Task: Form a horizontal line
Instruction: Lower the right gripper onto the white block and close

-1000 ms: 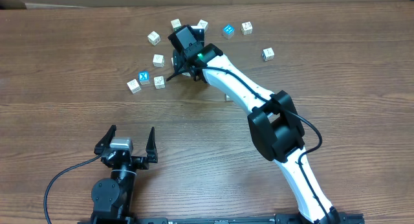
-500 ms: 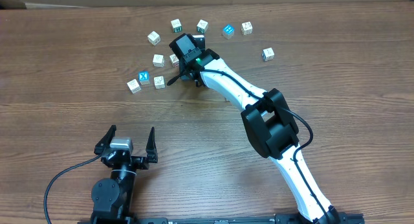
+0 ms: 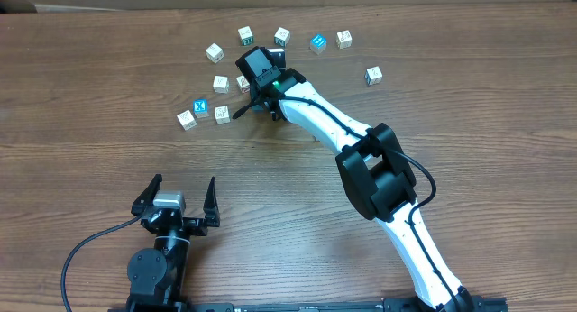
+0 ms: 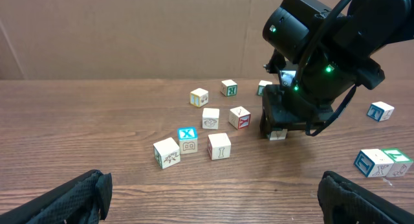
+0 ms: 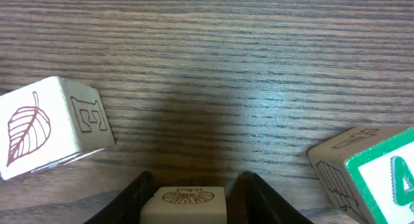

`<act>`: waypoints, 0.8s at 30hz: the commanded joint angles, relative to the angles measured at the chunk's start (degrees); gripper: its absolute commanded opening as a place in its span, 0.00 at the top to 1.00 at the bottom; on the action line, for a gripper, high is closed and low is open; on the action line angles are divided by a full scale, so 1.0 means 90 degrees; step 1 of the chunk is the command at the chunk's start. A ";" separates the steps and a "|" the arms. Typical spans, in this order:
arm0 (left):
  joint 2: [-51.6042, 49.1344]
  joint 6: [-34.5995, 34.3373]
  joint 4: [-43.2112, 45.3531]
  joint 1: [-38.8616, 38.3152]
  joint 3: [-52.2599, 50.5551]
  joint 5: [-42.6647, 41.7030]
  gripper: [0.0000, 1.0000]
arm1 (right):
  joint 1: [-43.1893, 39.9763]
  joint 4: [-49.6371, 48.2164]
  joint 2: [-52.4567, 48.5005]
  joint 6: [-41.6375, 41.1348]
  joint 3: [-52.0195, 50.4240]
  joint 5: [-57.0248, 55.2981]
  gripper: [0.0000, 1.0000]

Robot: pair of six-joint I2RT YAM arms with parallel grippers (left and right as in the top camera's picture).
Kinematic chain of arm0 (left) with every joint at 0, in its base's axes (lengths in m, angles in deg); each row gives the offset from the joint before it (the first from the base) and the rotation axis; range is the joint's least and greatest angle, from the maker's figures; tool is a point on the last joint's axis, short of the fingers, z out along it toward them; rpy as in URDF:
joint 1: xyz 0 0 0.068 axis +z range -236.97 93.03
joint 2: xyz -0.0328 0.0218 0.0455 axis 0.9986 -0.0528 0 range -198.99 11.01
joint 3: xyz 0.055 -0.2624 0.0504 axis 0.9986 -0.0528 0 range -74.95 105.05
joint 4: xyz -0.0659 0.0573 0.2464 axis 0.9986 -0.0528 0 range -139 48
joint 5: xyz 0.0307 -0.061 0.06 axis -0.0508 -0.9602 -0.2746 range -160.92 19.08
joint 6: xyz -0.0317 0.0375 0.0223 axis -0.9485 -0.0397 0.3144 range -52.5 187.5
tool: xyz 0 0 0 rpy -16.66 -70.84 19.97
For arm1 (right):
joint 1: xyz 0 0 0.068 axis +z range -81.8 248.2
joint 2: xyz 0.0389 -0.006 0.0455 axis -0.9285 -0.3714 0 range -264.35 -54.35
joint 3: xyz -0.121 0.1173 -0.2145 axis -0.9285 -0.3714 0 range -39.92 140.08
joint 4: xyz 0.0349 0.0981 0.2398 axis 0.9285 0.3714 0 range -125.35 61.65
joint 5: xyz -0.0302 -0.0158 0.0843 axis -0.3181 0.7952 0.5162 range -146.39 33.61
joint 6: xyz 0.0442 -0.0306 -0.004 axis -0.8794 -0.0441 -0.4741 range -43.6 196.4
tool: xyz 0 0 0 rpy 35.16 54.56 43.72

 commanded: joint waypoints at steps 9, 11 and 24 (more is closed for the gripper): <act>0.0058 0.0121 0.0019 -0.0024 -0.0027 0.0039 0.01 | -0.0017 0.0000 0.0328 0.0075 0.0066 0.0000 0.49; 0.0058 0.0121 0.0019 -0.0024 -0.0027 0.0039 0.00 | -0.0017 -0.0017 0.0338 0.0197 0.0066 -0.0002 0.47; 0.0058 0.0121 0.0019 -0.0024 -0.0027 0.0039 0.01 | -0.0017 0.0010 0.0508 0.0194 0.0066 0.0000 0.64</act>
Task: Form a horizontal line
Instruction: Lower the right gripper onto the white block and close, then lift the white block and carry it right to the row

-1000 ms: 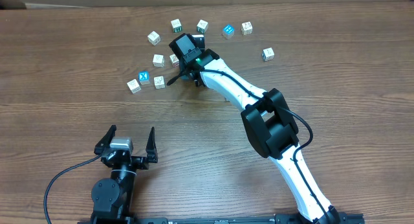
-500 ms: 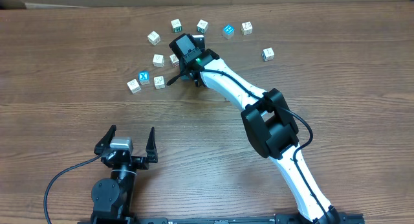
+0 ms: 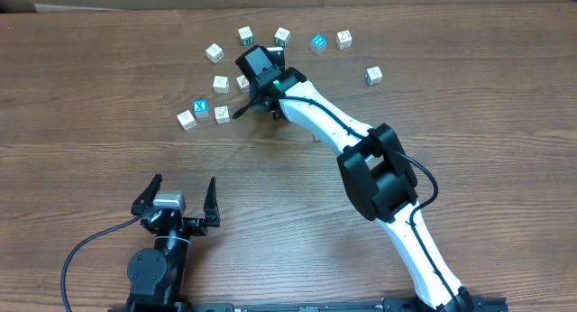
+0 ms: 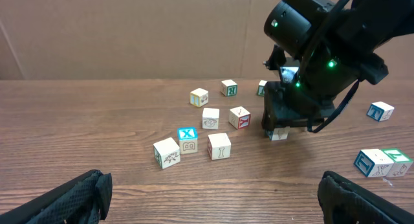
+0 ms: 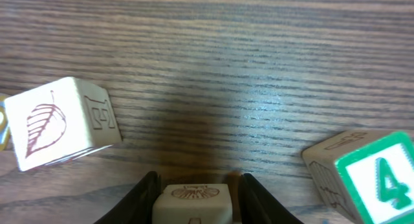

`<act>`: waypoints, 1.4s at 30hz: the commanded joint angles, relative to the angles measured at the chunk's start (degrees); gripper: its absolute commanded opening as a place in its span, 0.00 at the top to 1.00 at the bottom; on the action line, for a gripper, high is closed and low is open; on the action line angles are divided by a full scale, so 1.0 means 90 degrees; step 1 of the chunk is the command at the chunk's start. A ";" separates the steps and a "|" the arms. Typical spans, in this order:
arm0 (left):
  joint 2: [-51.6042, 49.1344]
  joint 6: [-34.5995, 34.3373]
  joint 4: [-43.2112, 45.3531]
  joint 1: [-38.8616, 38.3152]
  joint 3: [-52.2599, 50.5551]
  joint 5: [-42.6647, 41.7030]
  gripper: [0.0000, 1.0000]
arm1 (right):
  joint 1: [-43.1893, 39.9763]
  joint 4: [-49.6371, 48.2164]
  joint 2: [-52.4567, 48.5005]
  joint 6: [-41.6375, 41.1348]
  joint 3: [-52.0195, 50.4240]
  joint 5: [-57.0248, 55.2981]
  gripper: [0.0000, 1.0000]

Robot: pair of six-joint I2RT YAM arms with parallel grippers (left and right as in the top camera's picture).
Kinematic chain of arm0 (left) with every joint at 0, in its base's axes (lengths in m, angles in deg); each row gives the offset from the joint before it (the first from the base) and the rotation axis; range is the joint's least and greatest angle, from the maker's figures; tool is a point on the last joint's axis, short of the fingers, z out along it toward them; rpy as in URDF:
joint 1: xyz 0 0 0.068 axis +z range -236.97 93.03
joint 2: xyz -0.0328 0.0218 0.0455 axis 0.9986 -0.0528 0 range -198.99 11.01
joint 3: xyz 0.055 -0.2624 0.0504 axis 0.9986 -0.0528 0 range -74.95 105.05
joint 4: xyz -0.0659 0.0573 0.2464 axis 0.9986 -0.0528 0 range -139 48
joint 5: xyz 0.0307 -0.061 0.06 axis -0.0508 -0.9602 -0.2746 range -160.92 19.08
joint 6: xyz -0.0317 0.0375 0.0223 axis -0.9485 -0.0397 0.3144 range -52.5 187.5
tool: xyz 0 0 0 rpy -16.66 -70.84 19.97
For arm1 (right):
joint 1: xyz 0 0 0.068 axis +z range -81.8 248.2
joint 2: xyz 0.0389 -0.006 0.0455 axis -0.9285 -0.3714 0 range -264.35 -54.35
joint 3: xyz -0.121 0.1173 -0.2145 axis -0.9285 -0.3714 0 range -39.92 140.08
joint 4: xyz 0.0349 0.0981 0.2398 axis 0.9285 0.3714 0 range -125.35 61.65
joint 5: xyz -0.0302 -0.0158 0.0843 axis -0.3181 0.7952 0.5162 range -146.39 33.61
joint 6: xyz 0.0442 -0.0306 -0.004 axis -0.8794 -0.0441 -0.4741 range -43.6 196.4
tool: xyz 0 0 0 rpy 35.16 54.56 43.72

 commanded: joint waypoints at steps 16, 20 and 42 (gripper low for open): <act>0.0058 0.0121 0.0019 -0.0024 -0.0024 0.0039 0.00 | -0.0024 0.0699 0.1025 0.0027 0.0066 -0.0007 0.80; 0.0058 0.0121 0.0019 -0.0024 -0.0024 0.0039 0.01 | -0.0032 0.1144 0.1457 0.0024 0.0066 -0.0007 0.80; 0.0058 0.0121 0.0019 -0.0024 -0.0027 0.0039 0.01 | -0.1821 0.3708 0.2239 -0.0022 -0.0483 0.0690 0.80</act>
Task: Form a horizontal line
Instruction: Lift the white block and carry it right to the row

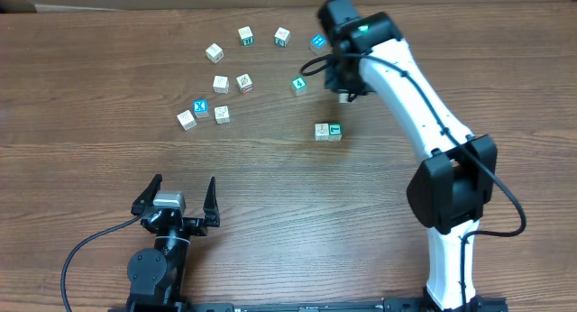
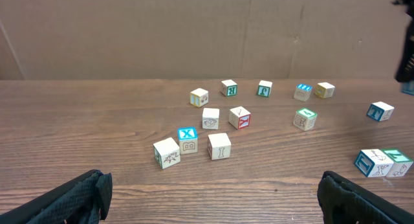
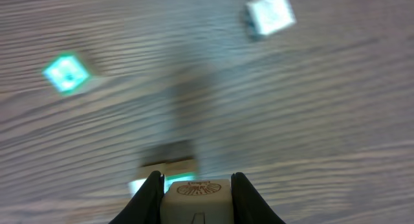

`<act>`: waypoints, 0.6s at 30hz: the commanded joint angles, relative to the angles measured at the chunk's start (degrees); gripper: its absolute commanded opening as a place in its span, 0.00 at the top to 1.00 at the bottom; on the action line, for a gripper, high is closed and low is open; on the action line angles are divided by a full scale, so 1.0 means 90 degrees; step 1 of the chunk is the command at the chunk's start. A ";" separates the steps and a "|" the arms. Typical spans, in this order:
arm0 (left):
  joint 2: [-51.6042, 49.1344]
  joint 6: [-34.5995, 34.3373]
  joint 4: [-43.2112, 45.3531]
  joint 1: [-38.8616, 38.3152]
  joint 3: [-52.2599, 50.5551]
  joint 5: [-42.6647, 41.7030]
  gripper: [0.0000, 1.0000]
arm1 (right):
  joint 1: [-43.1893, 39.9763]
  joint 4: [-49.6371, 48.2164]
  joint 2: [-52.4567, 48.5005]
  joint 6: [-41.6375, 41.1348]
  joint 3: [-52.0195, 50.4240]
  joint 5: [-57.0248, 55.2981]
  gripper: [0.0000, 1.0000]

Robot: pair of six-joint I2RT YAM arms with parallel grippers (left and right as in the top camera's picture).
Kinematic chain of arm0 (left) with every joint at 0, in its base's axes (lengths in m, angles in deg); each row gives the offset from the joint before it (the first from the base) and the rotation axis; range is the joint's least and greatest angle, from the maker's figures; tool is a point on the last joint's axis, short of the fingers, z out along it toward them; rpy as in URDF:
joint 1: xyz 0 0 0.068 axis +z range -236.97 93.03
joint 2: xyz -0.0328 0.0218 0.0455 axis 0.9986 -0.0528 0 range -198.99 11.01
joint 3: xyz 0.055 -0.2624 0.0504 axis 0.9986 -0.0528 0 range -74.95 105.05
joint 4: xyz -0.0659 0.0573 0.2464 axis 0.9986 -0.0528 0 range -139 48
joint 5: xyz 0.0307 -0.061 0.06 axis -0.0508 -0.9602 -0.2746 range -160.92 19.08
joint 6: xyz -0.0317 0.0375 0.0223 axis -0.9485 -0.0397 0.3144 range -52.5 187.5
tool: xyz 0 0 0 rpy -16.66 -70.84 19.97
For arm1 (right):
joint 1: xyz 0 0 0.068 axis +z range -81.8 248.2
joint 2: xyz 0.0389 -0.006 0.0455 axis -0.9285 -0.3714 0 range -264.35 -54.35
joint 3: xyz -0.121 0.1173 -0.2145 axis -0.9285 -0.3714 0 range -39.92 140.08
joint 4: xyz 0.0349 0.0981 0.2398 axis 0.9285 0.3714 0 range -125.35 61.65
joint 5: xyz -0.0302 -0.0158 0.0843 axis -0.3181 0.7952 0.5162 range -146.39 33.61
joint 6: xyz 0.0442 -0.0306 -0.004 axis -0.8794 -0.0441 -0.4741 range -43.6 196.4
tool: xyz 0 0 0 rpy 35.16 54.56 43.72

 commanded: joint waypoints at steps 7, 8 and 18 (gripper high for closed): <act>0.0058 0.0121 0.0019 -0.0024 -0.0024 0.0039 0.00 | -0.0525 -0.0447 0.0117 -0.0015 -0.1282 0.0151 0.80; 0.0058 0.0121 0.0019 -0.0024 -0.0024 0.0039 0.00 | -0.0532 -0.0546 0.0117 -0.0015 -0.1423 0.0151 0.80; 0.0058 0.0121 0.0019 -0.0024 -0.0027 0.0039 0.00 | -0.0529 -0.0923 0.0109 -0.0053 -0.1982 0.0151 0.80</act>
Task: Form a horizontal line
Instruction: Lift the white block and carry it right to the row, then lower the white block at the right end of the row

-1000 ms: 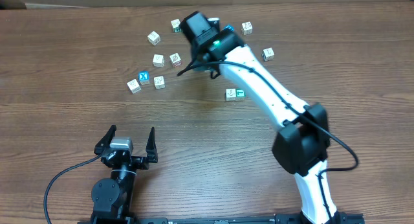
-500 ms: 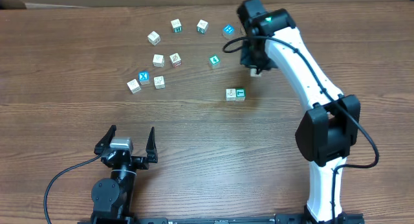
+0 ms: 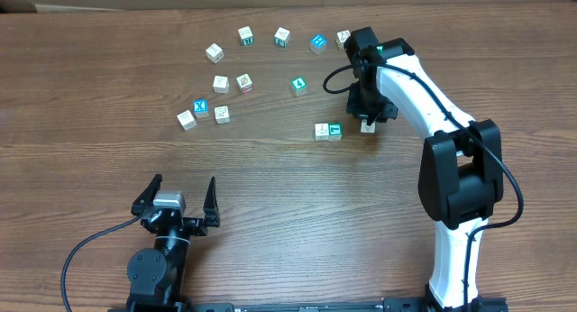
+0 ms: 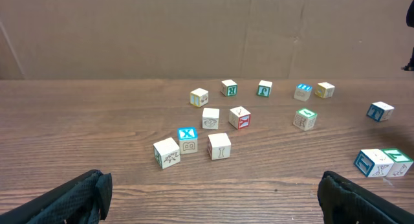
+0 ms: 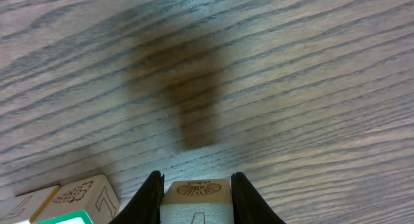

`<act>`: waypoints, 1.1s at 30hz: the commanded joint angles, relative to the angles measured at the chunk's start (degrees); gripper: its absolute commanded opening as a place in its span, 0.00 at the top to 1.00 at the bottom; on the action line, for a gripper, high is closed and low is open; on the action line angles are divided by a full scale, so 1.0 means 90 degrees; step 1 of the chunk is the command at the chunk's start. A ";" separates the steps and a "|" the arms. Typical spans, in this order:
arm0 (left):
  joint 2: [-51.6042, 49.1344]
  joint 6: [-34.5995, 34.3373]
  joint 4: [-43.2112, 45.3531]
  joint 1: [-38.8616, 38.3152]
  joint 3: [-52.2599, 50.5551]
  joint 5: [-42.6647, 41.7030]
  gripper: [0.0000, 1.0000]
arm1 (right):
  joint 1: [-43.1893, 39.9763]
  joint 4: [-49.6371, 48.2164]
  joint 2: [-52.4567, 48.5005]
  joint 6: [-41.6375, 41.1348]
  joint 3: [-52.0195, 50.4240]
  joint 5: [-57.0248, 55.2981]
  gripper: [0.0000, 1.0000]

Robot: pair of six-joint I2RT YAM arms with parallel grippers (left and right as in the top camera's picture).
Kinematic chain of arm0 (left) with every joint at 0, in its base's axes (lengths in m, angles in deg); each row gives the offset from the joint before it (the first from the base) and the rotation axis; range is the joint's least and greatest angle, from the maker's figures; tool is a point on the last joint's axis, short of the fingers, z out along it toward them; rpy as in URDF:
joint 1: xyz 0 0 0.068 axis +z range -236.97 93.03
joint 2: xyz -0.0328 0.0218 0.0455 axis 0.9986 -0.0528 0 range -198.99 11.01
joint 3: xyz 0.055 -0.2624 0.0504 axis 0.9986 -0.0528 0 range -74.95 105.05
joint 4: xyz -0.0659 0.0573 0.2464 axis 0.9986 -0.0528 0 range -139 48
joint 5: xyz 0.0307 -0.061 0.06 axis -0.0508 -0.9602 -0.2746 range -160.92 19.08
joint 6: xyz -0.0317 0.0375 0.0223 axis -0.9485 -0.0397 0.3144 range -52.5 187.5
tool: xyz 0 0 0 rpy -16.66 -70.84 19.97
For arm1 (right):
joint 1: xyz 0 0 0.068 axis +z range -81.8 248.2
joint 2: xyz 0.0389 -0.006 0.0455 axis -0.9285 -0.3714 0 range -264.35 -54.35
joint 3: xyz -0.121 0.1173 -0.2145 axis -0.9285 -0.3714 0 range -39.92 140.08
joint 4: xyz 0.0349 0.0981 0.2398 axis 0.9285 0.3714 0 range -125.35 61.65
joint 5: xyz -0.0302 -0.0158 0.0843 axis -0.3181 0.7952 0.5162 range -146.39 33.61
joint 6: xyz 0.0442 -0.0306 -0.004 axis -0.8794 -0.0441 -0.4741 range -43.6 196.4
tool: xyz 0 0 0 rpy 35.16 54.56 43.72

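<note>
My right gripper [image 3: 368,121] is shut on a pale wooden block [image 5: 196,197] with a shell drawing, its fingers [image 5: 151,197] on both sides of it. It hangs low over the table just right of a pair of blocks lying side by side, a cream one [image 3: 322,131] and a green-faced one [image 3: 334,130]. In the right wrist view the cream one [image 5: 81,197] shows at the lower left. Whether the held block touches the table is unclear. My left gripper [image 3: 178,200] rests open near the front edge, nothing between its fingers [image 4: 61,199].
Several loose letter blocks lie scattered at the back left: a blue X block [image 3: 200,106], a green 4 block [image 3: 298,84], a blue block [image 3: 316,43]. A blue T block [image 4: 380,111] sits at the far right. The table [image 3: 270,195] is brown wood.
My right gripper, still shut on the shell block, was high over the back right of the table. Now it is lower and nearer, just right of the pair of blocks.
My right gripper was shut on the shell block among the scattered blocks at the back left, between a leaf block and the green 4 block. It later held the block over the back right, and now holds it beside the pair. The left arm stayed still.
</note>
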 commanded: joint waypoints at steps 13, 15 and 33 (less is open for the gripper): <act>0.0058 0.0121 0.0019 -0.0024 -0.0024 0.0039 0.00 | -0.0007 -0.0075 0.0107 -0.0185 -0.0051 0.0296 0.79; 0.0058 0.0121 0.0019 -0.0024 -0.0024 0.0039 0.00 | -0.0007 -0.0073 0.0107 -0.0185 -0.0051 0.0299 0.79; 0.0058 0.0121 0.0019 -0.0024 -0.0024 0.0039 0.00 | -0.0010 -0.0199 0.0107 0.0010 -0.0056 0.0253 0.77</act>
